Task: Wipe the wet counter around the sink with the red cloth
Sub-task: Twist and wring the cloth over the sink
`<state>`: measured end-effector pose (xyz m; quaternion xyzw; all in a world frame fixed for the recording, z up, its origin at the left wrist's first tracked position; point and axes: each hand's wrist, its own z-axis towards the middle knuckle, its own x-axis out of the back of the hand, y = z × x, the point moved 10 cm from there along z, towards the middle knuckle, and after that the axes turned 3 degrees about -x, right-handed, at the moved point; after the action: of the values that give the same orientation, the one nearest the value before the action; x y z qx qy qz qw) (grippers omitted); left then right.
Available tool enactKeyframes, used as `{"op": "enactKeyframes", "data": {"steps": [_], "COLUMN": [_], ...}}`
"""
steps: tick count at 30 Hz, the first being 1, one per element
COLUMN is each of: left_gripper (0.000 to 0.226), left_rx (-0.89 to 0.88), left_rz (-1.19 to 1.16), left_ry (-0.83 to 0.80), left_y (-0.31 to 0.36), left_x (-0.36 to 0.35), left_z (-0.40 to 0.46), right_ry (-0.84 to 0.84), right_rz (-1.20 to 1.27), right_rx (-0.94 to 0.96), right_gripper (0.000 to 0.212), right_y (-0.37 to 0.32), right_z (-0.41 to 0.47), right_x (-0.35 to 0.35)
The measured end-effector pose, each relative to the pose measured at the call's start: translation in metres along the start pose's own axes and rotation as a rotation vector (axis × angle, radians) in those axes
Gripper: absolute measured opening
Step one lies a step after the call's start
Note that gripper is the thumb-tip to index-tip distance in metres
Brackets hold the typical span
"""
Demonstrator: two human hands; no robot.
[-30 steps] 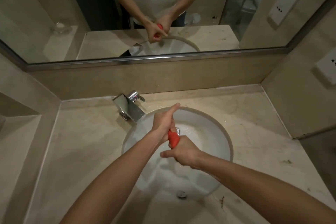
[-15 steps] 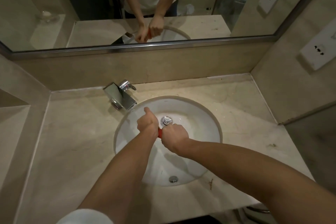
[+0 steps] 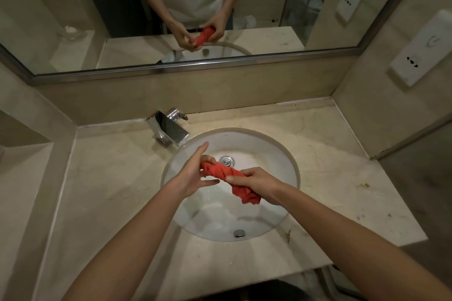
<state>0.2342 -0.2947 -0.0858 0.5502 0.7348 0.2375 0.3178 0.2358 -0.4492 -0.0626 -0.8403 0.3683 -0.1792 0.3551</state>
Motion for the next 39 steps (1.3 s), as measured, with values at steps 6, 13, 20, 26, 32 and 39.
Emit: {"op": "enactKeyframes", "data": {"steps": [6,13,20,26,32,39], "left_gripper": [0.042,0.040,0.074,0.070,0.047,0.054], "left_rx": [-0.273,-0.271,-0.194,-0.279,-0.208,-0.293], "left_rz": [-0.002,0.373,0.664,0.829,0.715,0.615], "left_ry": [0.020,-0.249,-0.336,-0.267,-0.366,-0.329], "left_y": [0.024,0.017,0.006,0.005,-0.007,0.014], "left_x": [0.000,-0.051,-0.079,-0.092,-0.130,-0.165], "left_z": [-0.023,-0.024,-0.027,-0.022,-0.030,-0.023], "right_ry": [0.280,0.381,0.398,0.246,0.155,0.198], "right_rz": [0.006,-0.065,-0.092,-0.165,-0.229,-0.155], "right_rx": [0.066,0.367,0.454,0.276,0.253,0.330], "right_gripper": [0.072,0.067,0.030,0.027,0.020,0.017], "right_y": [-0.006,-0.042,-0.029,-0.007,0.010,0.009], "right_z": [-0.033,-0.061,-0.067,-0.063,-0.068,-0.083], "right_x": [0.024,0.026,0.044,0.058,0.097,0.149]}}
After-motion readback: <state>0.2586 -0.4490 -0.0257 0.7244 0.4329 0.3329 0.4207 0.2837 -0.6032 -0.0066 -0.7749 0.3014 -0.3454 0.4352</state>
